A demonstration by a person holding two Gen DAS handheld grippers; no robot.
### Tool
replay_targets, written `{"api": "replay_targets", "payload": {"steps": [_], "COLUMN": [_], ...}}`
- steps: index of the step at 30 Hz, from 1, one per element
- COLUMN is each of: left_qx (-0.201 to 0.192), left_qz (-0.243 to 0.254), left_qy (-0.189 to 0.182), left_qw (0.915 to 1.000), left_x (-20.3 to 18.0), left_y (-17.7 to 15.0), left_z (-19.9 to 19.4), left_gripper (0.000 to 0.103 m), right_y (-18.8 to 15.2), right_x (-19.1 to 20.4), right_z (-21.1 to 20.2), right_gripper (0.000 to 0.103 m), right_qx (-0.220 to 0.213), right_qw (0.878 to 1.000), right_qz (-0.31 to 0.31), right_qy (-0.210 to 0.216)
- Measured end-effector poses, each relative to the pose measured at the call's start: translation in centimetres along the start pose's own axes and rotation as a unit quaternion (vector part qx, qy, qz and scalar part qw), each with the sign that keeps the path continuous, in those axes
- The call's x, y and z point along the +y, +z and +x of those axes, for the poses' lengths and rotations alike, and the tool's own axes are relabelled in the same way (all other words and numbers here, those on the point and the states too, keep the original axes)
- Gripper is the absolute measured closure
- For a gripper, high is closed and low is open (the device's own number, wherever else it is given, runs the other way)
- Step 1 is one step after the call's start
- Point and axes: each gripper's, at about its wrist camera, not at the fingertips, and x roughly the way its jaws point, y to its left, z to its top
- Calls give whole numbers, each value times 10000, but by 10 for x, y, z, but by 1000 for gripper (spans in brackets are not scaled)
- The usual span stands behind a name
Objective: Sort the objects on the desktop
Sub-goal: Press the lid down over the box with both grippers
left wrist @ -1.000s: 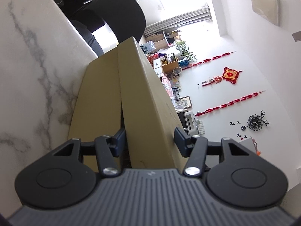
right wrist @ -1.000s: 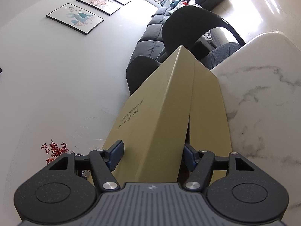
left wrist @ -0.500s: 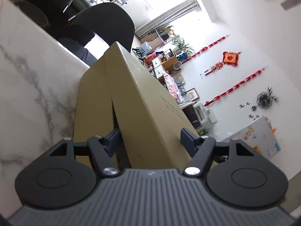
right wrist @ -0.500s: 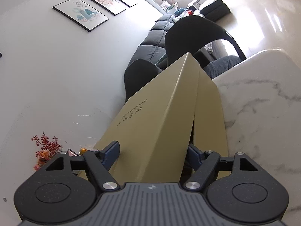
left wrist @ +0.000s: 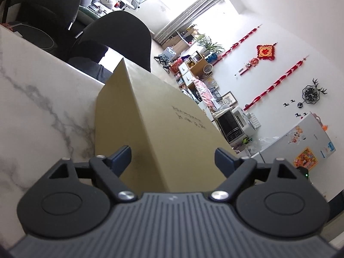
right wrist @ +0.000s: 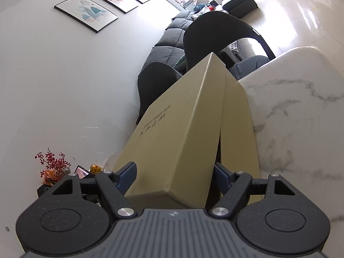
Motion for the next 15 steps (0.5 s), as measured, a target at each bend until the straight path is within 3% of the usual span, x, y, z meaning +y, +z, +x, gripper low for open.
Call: {"api": "replay_targets", "payload": {"steps": [7,15], "left_qx": [-101,5], "left_qz": [-166,-293], "left_qy": [74,-69], "left_qw": [9998,9995], "left_x": [14,17], "left_y": [-4,-14], "left_z": [-3,-5], "left_gripper": [19,33], "right_y": [-9,-23], "right_x": [2,3], "right_z": [-14,-35], "right_gripper": [24,22], "right_qx": [-1,-234], "right_qw": [10000,9997], "right_qz": [-1,-46], "right_qy": [21,-113]}}
